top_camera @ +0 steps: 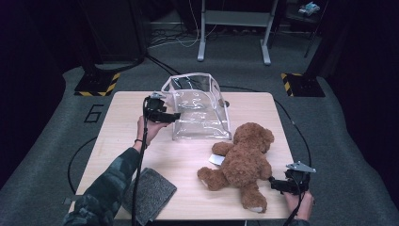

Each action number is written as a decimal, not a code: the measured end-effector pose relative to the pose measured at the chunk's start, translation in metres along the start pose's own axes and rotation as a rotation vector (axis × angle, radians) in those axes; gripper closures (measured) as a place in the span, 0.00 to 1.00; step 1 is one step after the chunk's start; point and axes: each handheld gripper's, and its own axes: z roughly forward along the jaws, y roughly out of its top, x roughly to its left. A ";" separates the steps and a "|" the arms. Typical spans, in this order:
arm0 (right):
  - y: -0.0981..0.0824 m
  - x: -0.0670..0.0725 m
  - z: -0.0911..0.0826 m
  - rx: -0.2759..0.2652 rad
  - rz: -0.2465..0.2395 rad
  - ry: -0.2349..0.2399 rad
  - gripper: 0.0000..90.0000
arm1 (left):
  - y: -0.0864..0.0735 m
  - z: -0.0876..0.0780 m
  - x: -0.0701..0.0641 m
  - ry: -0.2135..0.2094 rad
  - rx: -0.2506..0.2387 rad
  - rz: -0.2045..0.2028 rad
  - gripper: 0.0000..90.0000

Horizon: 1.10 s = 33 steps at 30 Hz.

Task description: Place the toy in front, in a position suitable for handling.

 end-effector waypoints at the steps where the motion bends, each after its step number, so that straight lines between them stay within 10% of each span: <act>1: 0.000 0.000 0.000 0.000 0.000 0.000 0.01 | 0.002 0.004 0.000 0.025 0.009 -0.001 0.33; 21: 0.000 0.000 0.000 -0.001 -0.001 0.001 0.01 | 0.002 0.019 -0.004 0.053 -0.021 0.012 0.93; 33: 0.000 0.000 0.000 0.000 0.004 0.001 0.01 | 0.001 0.012 0.008 0.103 -0.051 -0.009 0.97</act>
